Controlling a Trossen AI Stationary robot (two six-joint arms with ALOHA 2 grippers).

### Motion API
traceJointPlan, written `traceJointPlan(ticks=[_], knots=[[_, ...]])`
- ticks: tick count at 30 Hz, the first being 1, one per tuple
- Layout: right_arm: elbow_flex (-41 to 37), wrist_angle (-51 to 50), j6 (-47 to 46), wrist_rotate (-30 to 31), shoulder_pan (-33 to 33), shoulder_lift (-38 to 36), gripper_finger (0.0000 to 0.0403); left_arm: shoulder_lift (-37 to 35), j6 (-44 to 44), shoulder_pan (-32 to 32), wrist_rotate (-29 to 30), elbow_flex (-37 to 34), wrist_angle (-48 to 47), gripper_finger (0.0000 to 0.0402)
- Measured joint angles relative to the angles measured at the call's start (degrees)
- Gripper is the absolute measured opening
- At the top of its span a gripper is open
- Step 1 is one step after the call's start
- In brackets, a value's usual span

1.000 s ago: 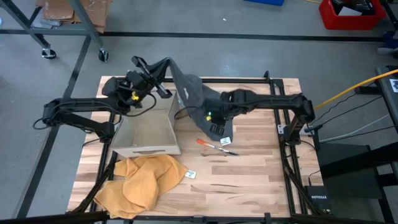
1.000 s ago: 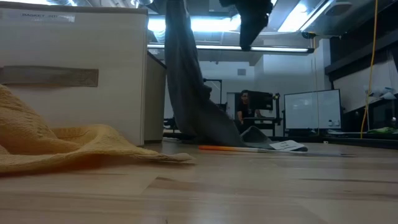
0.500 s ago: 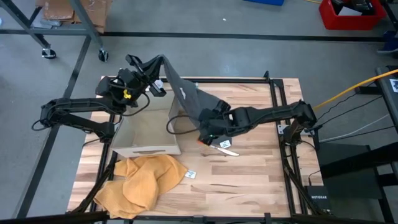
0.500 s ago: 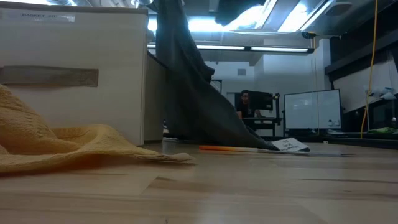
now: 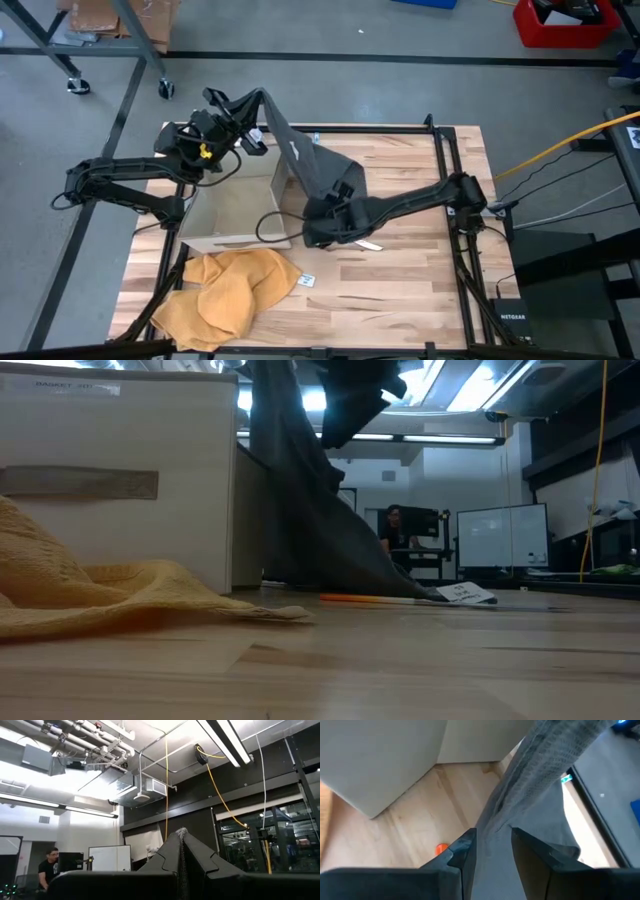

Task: Fold towel
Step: Fold the gray kitchen towel

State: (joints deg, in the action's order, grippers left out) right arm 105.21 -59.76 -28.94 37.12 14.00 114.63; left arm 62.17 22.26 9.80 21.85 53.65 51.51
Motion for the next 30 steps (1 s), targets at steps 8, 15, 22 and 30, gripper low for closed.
traceJointPlan(ticks=[8, 15, 22, 30], knots=[[0.0, 0.1, -4.7, 2.6, -0.1, 1.1, 0.0127, 0.0, 0.0, -0.2, -0.4, 0.0, 0.1, 0.0], [0.0, 1.2, -5.6, 3.0, -0.1, 2.0, 0.0127, 0.0, 0.0, -0.9, -0.4, 0.0, 0.1, 0.0], [0.0, 3.0, -5.7, 4.1, -0.2, 2.9, 0.0127, 0.0, 0.2, -1.4, -0.6, 0.0, 0.1, 0.0], [0.0, 3.0, -5.3, 6.3, -2.3, 2.9, 0.0127, 0.0, 0.0, -1.6, -0.9, 0.0, 0.1, 0.0]])
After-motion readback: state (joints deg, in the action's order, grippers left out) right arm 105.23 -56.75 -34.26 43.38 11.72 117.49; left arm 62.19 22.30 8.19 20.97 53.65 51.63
